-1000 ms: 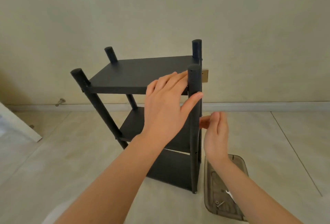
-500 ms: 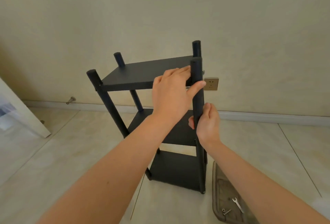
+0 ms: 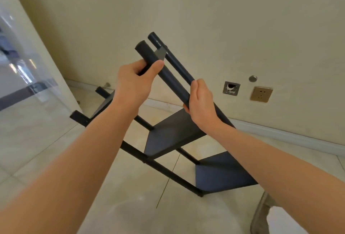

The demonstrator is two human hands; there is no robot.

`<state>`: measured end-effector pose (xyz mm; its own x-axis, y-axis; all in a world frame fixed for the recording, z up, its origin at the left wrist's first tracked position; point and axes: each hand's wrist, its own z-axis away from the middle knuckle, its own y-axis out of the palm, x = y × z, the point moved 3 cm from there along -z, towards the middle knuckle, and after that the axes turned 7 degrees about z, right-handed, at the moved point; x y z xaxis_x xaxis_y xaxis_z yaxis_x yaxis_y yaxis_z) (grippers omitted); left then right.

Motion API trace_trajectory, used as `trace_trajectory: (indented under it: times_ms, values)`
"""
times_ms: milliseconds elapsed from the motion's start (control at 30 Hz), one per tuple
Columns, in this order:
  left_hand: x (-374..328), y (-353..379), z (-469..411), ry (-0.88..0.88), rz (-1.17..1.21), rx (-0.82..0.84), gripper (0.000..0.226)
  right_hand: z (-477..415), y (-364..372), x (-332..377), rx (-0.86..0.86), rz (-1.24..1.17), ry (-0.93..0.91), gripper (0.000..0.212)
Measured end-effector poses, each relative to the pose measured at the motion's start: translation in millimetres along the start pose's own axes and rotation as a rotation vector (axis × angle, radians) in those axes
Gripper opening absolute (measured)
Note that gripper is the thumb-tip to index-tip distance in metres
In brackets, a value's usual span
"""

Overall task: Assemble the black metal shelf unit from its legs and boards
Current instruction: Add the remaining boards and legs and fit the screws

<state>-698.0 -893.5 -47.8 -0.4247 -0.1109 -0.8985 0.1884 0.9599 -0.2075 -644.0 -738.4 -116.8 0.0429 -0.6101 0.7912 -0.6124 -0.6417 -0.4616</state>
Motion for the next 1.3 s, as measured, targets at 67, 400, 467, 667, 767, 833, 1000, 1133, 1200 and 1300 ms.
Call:
trace_trajectory:
  times_ms: [67,400,467,667,767,833,1000,1133,1200,1300]
  values:
    - [17.5,-25.5,5.0,-0.057,0.036,-0.079,0.009,1.2,19.6,10.8,0.051,0.022,-0.053,0.013]
    - [111.9,-102.6,62.8,-0.304,0.136,-0.307,0.02,13.1,109.7,14.3,0.341,0.156,-0.27,0.025]
    - [134.7,-105.9,74.4,-0.343,0.166,-0.319,0.024,14.6,124.2,0.1,0.365,0.185,-0.273,0.02]
    - [211.4,-100.6,127.8,-0.48,0.32,-0.333,0.055,44.6,144.4,-47.3,0.455,0.24,-0.273,0.029]
    - [240.3,-91.0,161.0,-0.566,0.398,-0.352,0.051,65.8,148.3,-67.3,0.491,0.271,-0.262,0.045]
    - [253.8,-87.4,179.0,-0.61,0.445,-0.365,0.052,78.1,152.6,-75.9,0.516,0.28,-0.257,0.048]
    - [275.1,-87.2,207.4,-0.698,0.506,-0.376,0.049,97.7,162.0,-88.9,0.582,0.297,-0.244,0.046]
    - [278.0,-88.0,217.3,-0.737,0.499,-0.348,0.051,105.2,164.5,-93.2,0.643,0.294,-0.196,0.048]
    - [279.6,-89.0,220.0,-0.742,0.504,-0.343,0.049,106.8,166.6,-93.0,0.696,0.326,-0.169,0.047]
    - [282.6,-90.4,220.3,-0.741,0.488,-0.32,0.047,102.9,174.3,-90.9,0.839,0.424,-0.111,0.041]
